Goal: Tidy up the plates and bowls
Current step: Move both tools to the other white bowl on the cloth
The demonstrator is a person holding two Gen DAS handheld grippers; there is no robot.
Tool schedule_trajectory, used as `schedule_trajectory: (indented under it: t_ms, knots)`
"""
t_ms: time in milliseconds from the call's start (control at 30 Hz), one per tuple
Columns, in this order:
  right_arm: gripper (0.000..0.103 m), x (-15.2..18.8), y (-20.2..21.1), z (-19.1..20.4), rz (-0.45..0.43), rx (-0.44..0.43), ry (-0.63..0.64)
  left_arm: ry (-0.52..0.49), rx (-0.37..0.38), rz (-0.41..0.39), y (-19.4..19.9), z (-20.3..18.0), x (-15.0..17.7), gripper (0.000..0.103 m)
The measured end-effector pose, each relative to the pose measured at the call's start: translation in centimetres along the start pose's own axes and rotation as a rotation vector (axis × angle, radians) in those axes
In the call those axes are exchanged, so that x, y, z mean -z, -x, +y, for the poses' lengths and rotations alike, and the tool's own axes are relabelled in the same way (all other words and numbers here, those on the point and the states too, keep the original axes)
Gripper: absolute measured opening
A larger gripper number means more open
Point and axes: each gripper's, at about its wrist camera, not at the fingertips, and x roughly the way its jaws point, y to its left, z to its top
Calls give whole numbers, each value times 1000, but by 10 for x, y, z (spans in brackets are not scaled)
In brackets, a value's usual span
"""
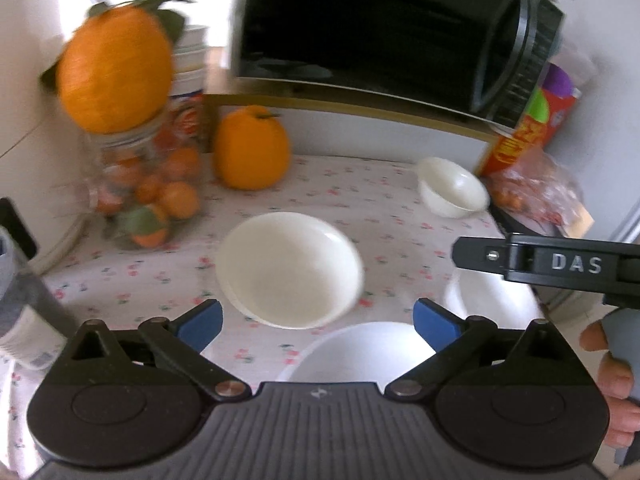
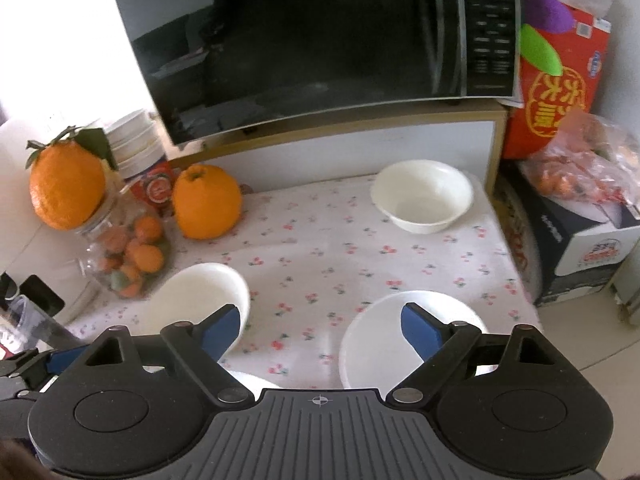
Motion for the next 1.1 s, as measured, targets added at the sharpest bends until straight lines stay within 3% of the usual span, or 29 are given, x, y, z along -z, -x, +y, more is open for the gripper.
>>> schedule_trajectory:
  t_ms: [267, 767, 1100]
  knots:
    - [90, -2, -25, 24, 19, -26, -12, 83, -69, 2, -8, 40, -2, 102]
    - [90, 2, -77, 50, 81, -26, -54, 172, -95, 3, -36, 67, -1, 92]
    - [89, 6, -89, 64, 91, 5, -12, 198, -96, 38, -46, 71, 2, 69]
